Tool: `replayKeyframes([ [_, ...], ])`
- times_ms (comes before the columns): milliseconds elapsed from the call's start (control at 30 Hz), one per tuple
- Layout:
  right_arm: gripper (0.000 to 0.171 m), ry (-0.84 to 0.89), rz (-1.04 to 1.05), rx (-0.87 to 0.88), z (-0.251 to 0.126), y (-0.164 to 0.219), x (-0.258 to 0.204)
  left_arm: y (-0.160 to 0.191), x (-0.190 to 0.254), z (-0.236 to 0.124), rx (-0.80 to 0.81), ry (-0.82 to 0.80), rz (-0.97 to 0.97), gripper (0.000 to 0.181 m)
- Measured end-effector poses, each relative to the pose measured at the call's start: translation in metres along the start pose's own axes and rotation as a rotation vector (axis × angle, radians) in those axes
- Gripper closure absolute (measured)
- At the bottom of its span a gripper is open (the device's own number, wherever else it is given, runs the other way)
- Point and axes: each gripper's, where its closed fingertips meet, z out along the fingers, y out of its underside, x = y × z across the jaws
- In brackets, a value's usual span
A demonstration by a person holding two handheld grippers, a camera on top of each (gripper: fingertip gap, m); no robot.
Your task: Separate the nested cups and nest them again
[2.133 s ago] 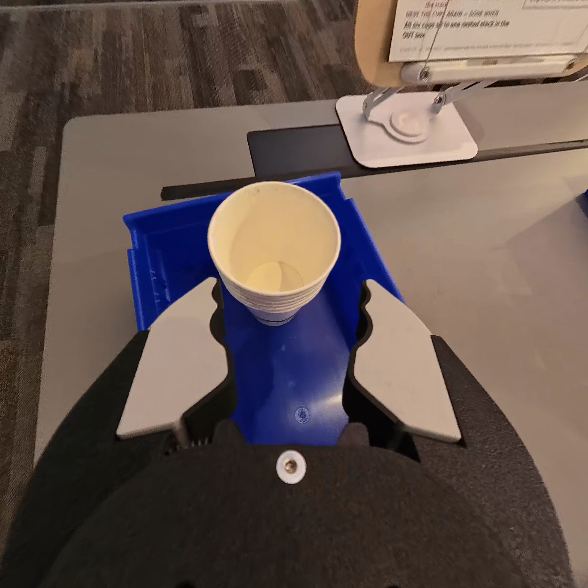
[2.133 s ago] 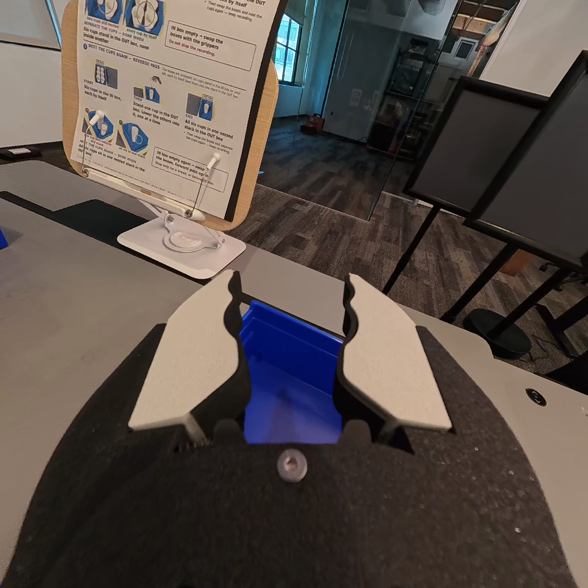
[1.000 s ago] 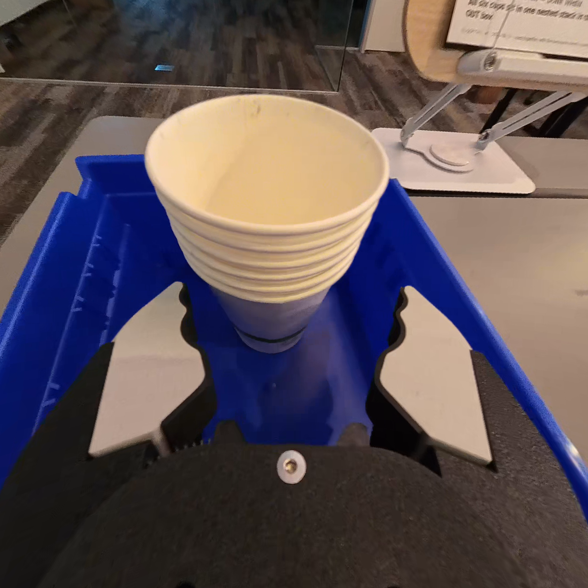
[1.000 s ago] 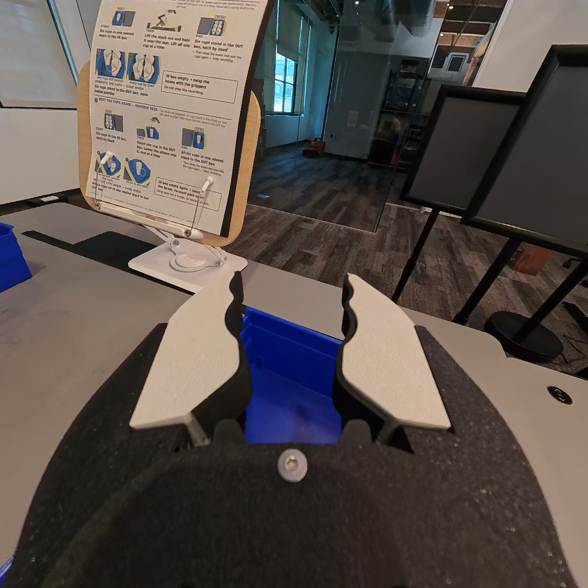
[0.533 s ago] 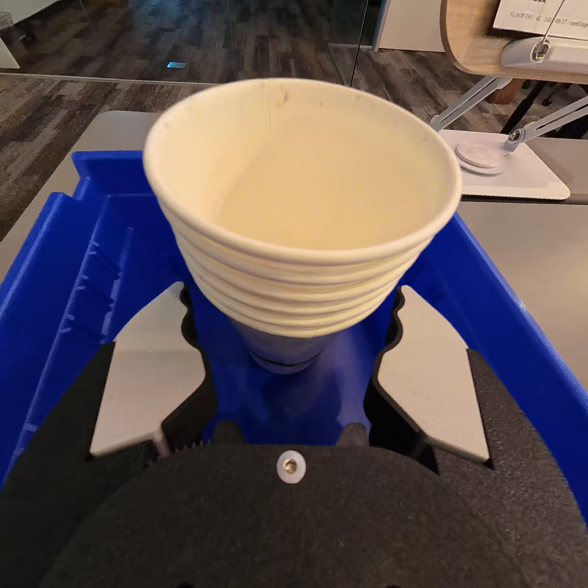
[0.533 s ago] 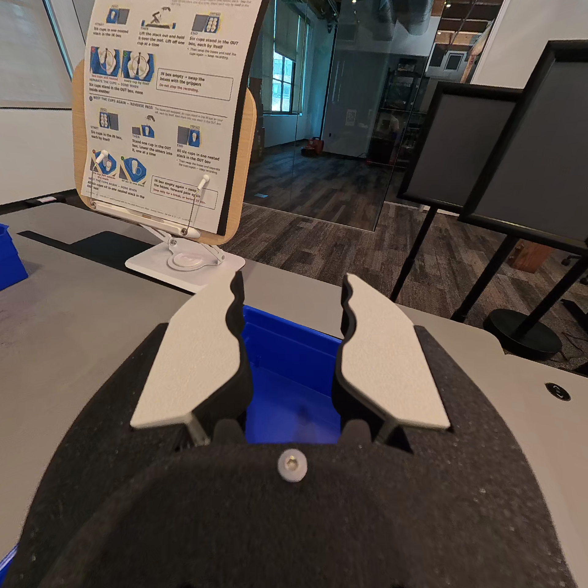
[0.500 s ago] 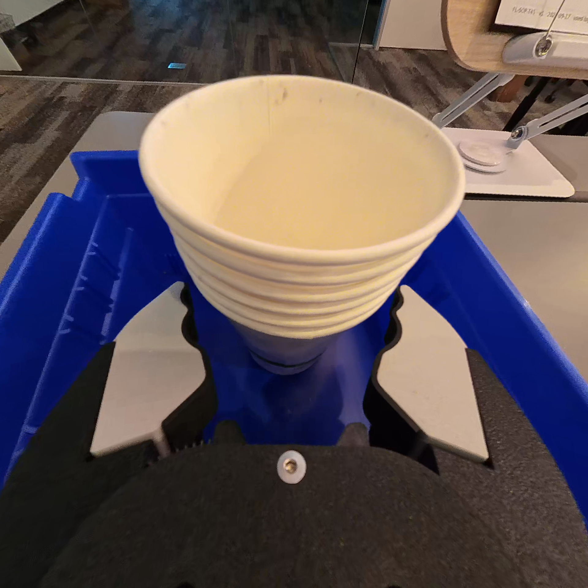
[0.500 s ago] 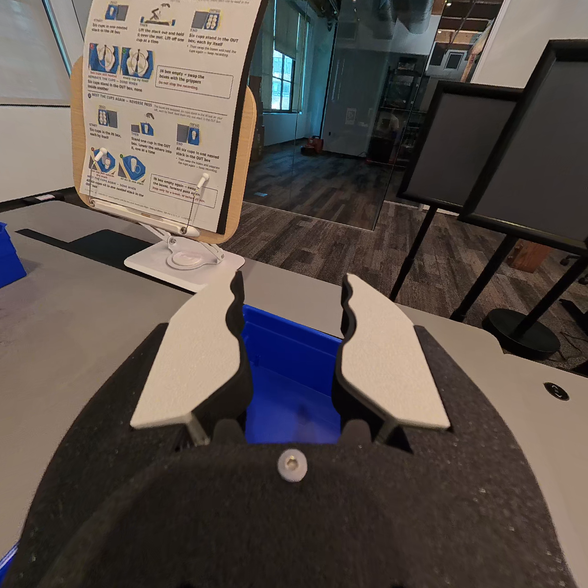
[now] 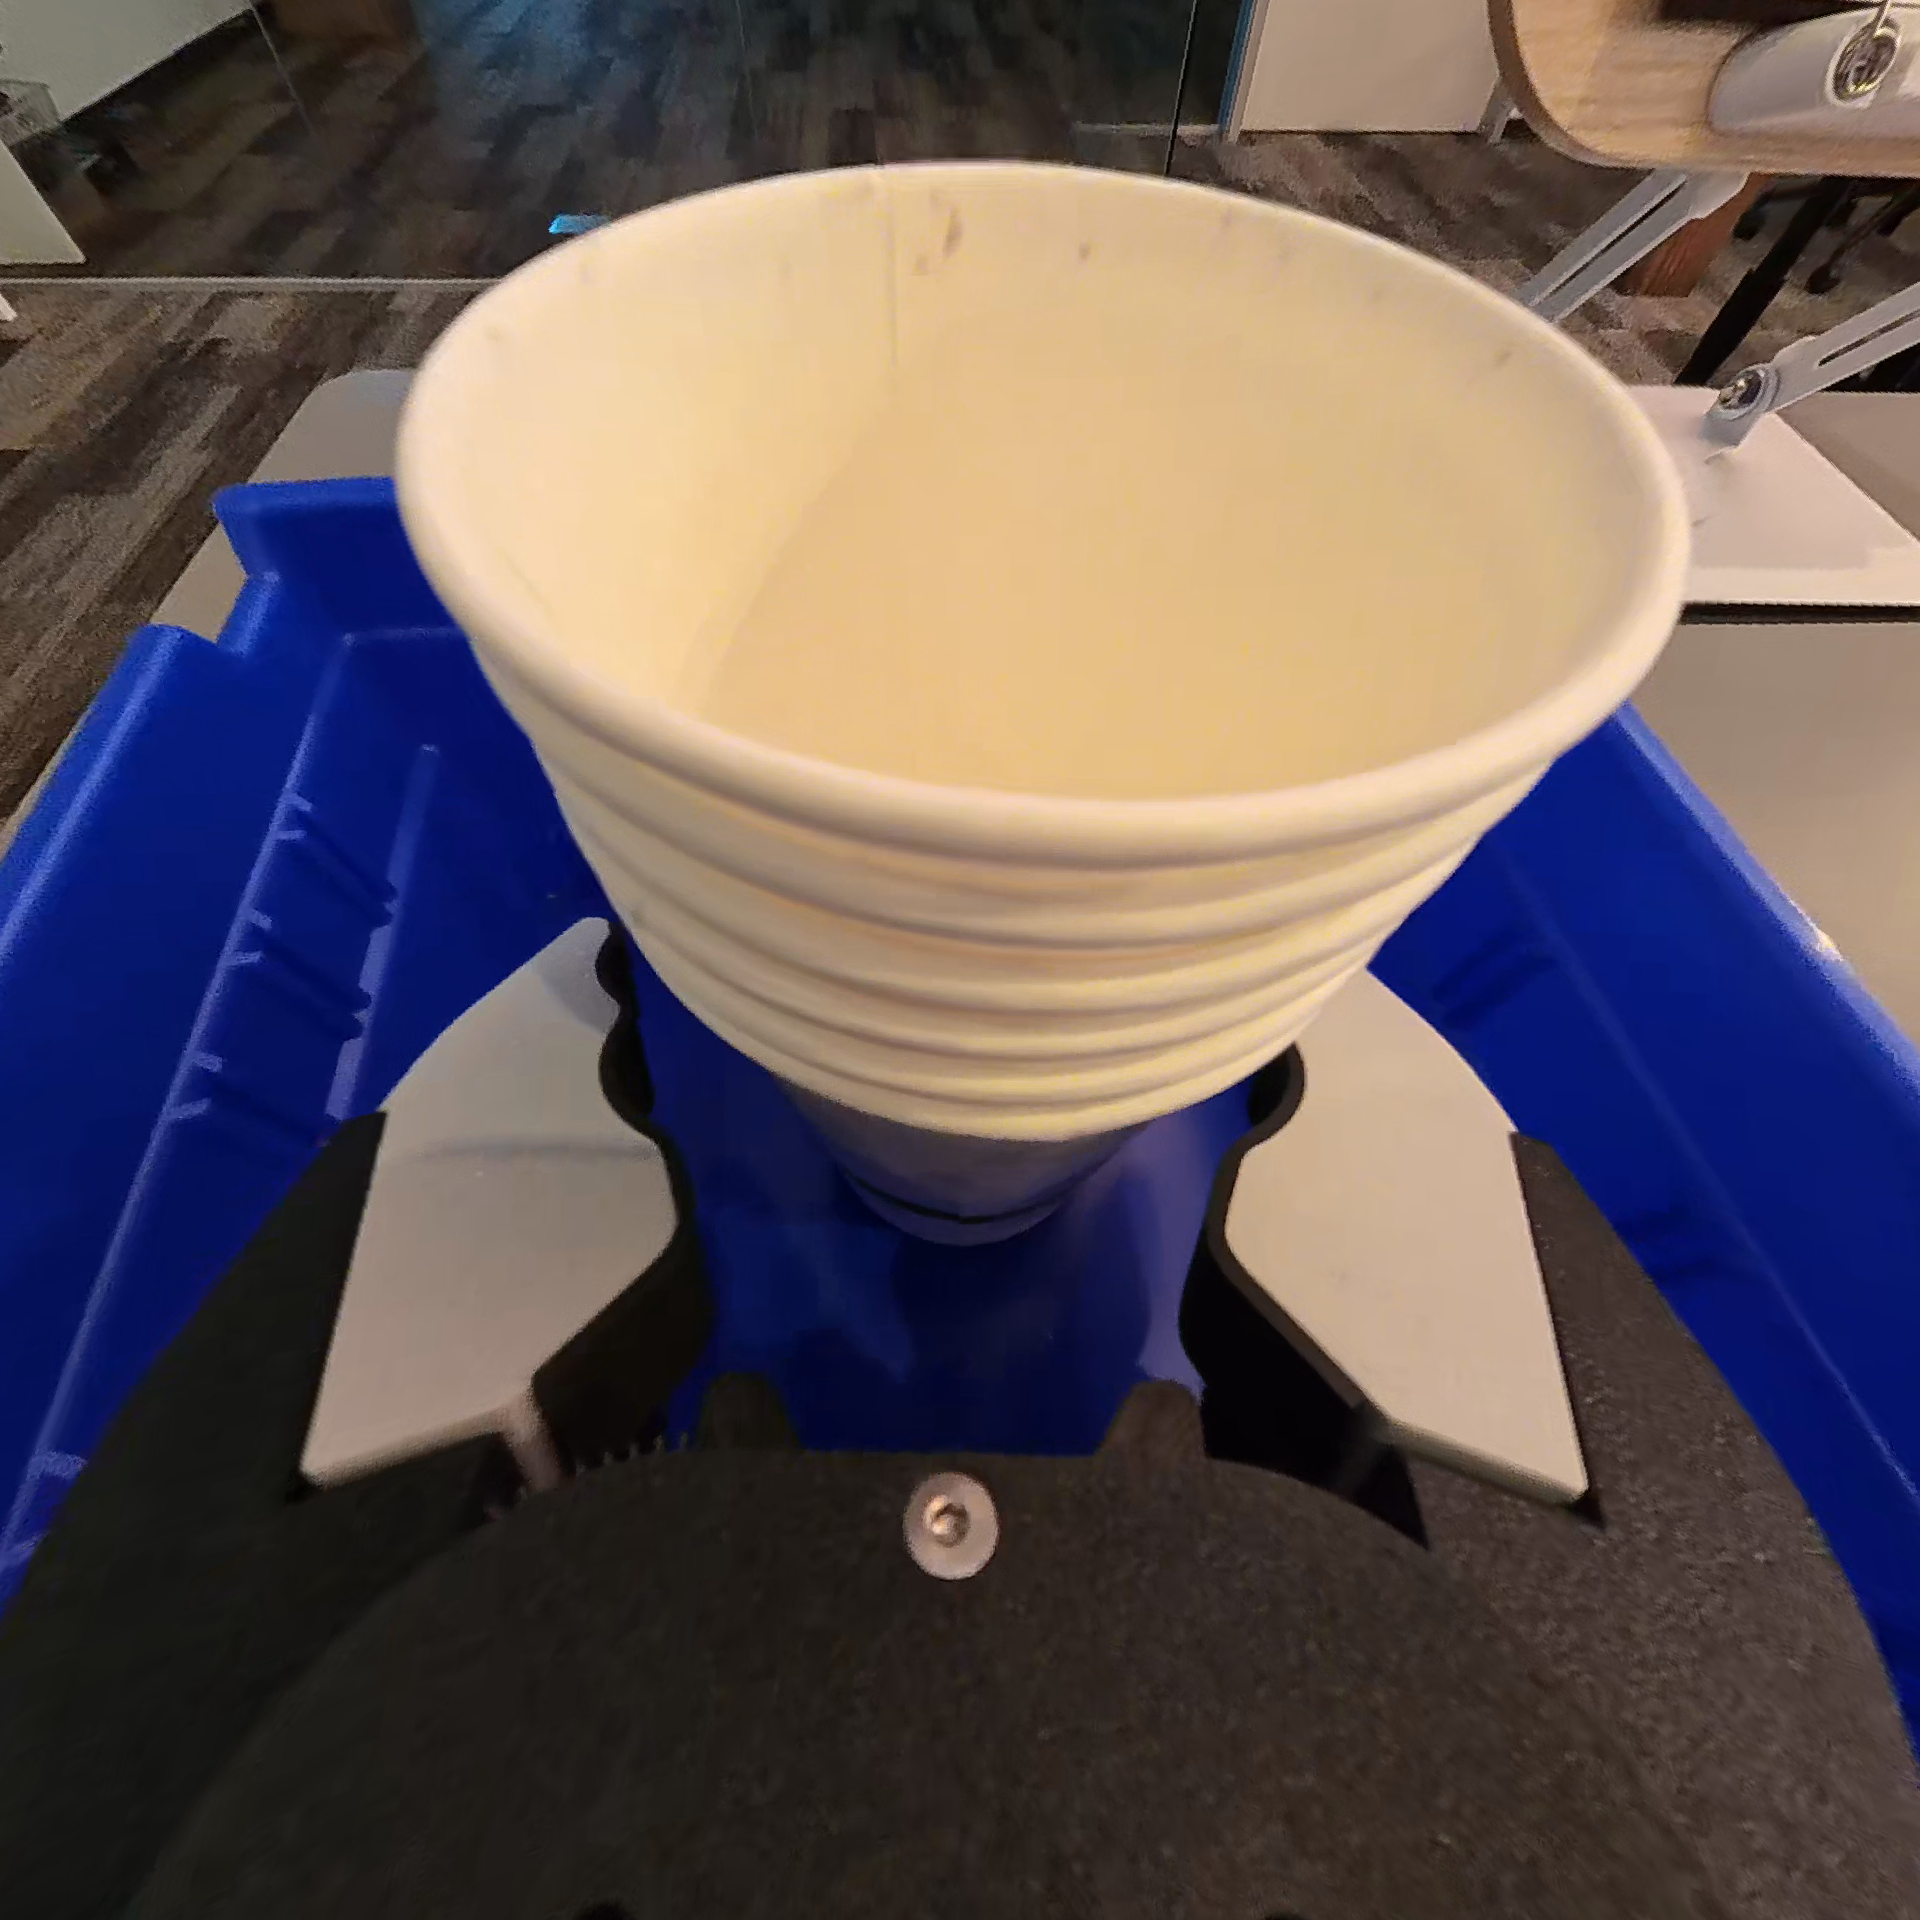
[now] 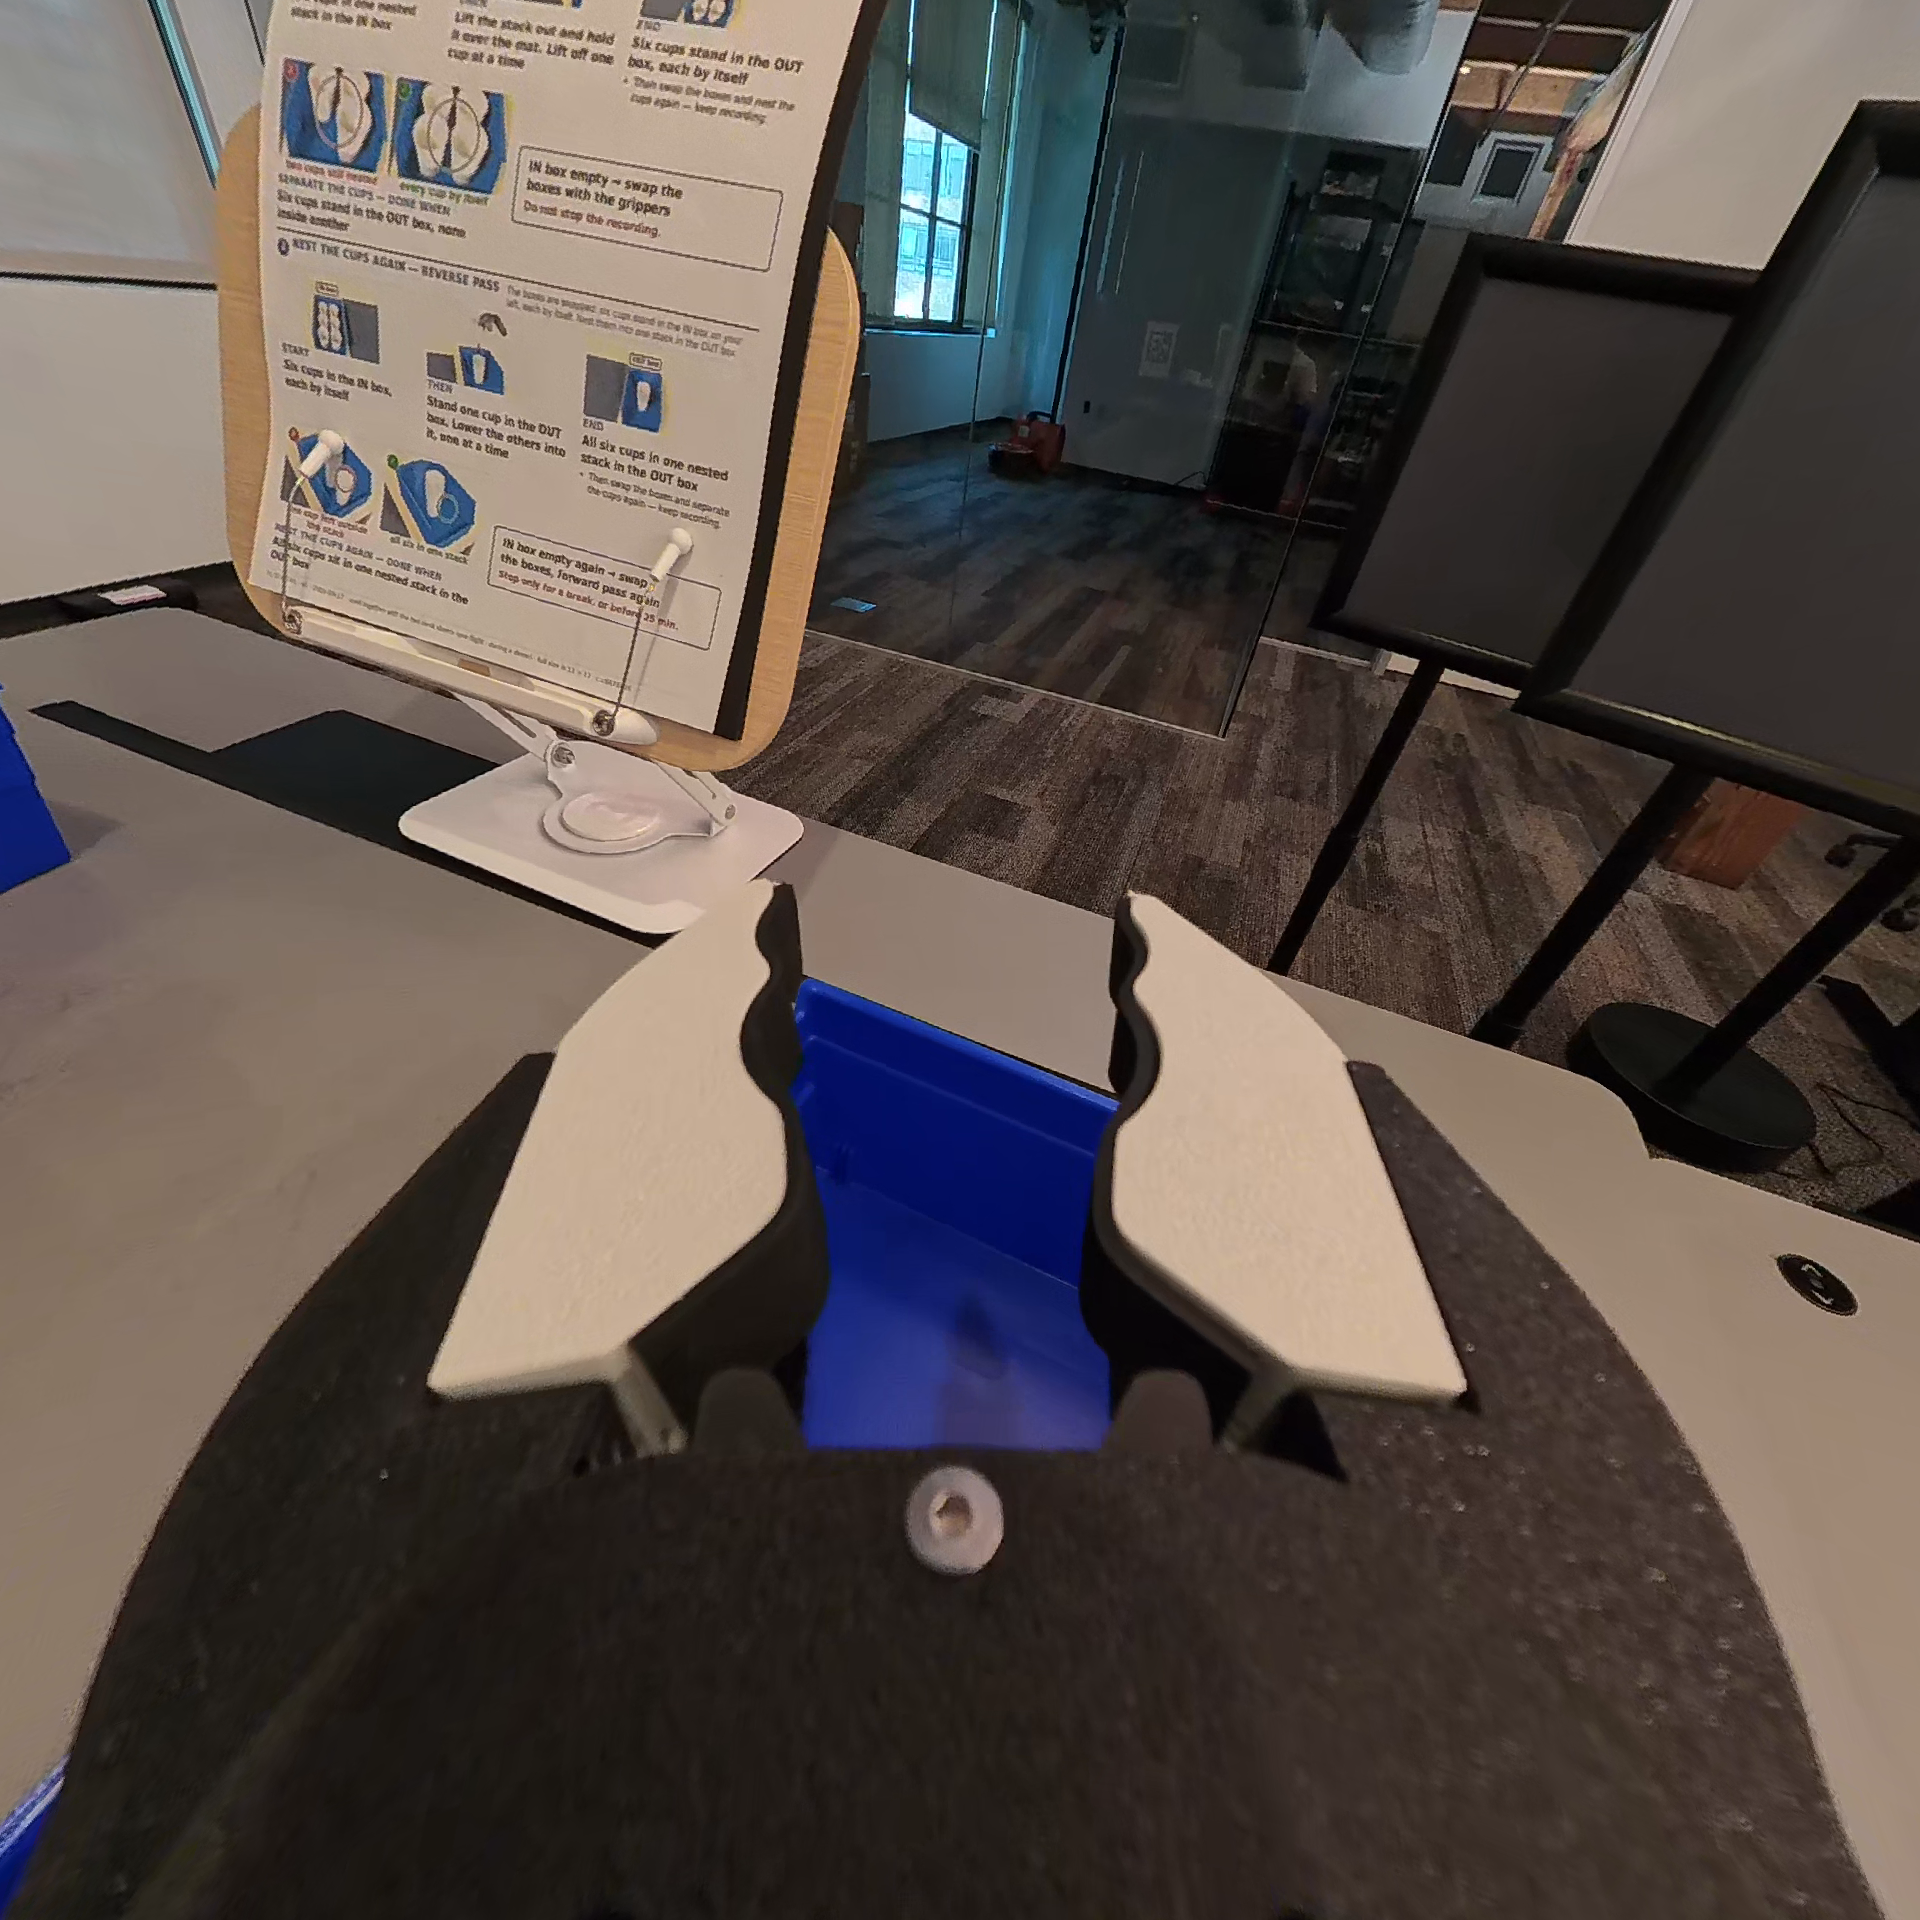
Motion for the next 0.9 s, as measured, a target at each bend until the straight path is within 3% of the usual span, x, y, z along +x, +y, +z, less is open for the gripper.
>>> replayKeyframes([
  [367,0.115,-0.001,0.002,0.000,-0.0010,0.0003,0.0001,0.0033,0.0054,0.0016,0.012,0.046,-0.005,0.085],
  [900,0.116,0.001,0.019,0.000,-0.0036,0.0028,0.0048,0.0028,-0.0007,-0.0069,-0.009,0.058,-0.106,0.090],
])
